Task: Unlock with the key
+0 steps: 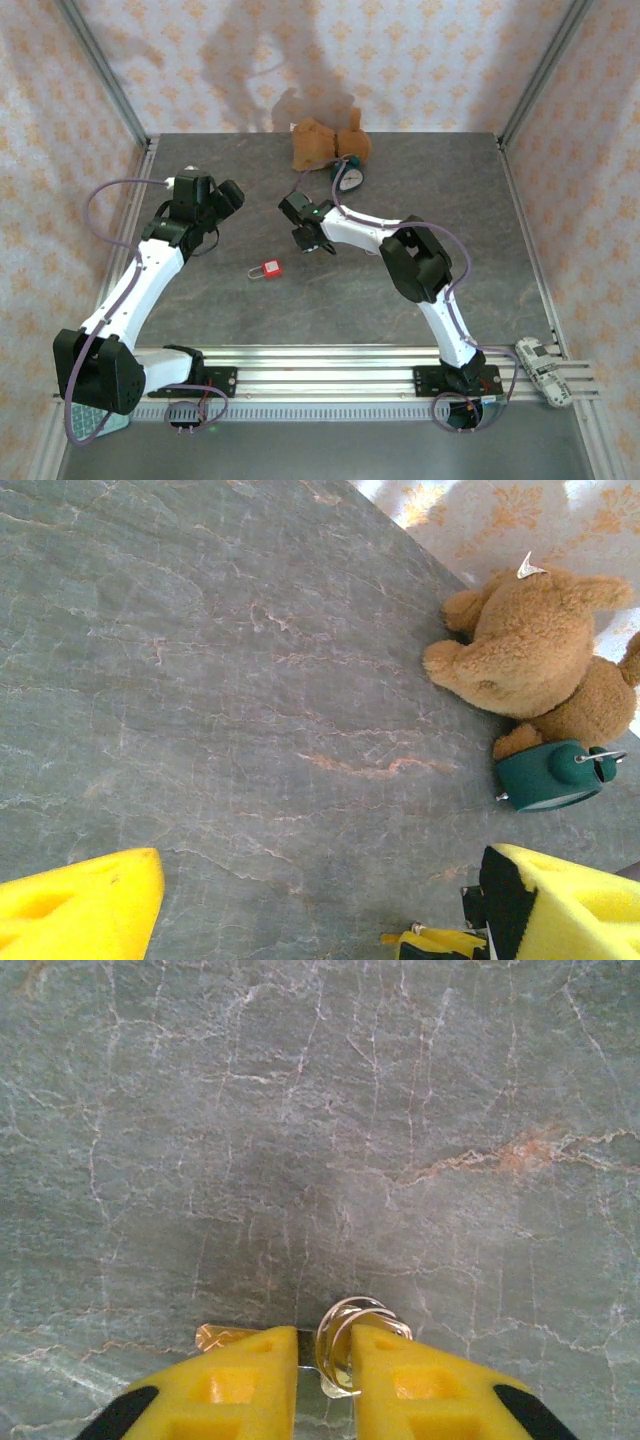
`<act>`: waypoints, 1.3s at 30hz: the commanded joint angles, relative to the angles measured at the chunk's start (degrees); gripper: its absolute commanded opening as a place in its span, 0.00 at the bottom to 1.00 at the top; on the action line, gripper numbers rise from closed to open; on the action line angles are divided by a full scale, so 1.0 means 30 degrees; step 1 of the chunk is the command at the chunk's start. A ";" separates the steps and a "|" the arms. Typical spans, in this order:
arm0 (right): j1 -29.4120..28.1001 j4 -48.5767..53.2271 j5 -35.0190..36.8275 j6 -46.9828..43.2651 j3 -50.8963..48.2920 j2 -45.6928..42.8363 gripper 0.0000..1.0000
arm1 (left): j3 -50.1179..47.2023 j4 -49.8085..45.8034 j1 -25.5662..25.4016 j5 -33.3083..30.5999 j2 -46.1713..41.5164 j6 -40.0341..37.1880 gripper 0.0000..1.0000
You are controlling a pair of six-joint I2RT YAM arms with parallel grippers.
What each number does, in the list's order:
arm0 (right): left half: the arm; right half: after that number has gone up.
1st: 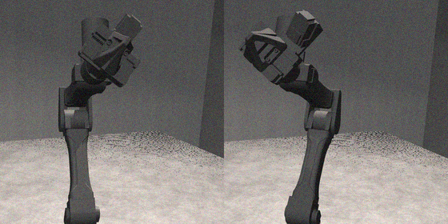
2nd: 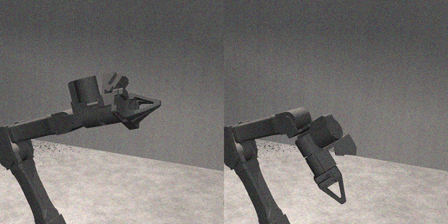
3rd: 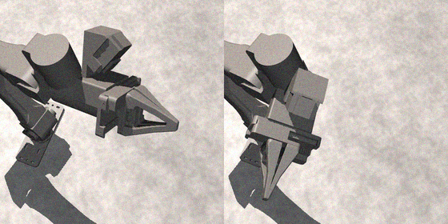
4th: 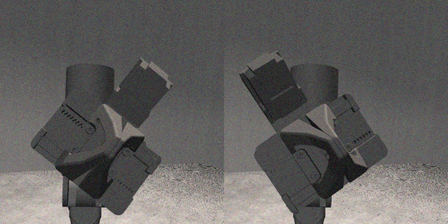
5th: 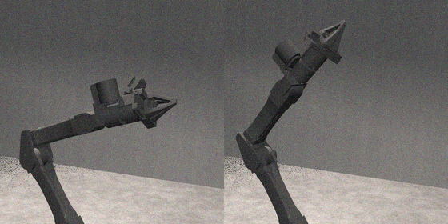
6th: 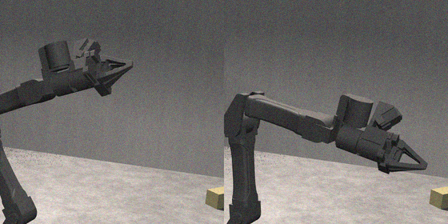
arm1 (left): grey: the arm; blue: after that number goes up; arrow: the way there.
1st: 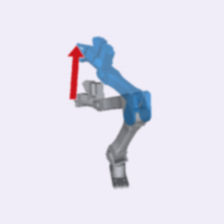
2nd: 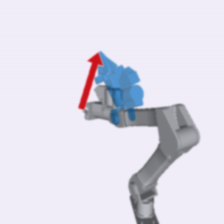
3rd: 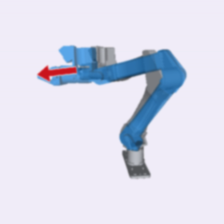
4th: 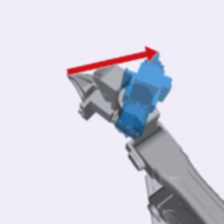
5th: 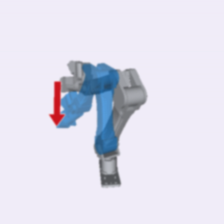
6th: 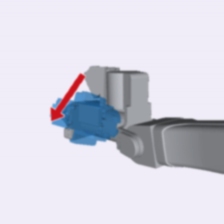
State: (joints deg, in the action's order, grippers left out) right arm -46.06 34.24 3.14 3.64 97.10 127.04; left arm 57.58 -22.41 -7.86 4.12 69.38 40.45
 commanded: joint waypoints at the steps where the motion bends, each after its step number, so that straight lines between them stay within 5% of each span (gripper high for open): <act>1: 0.0178 0.0139 -0.0207 -0.0094 -0.0220 0.0234 0.15 | -0.0296 0.0440 0.0103 0.0122 0.0163 -0.0381 0.82; 19: 0.0208 -0.2283 -0.0286 0.1528 -0.2771 -0.3153 0.00 | -0.0276 0.0527 0.0114 0.0157 0.0420 -0.0445 0.82; 39: 0.0193 -0.5046 -0.0782 0.3580 -0.6853 -0.7454 0.00 | -0.0985 0.2222 -0.0076 0.1907 0.0011 -0.0851 0.80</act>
State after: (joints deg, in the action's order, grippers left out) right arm -45.89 20.84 -0.03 13.13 77.56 107.59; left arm 55.61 -18.57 -7.88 8.43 70.63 39.05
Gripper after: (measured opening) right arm 0.045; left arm 0.799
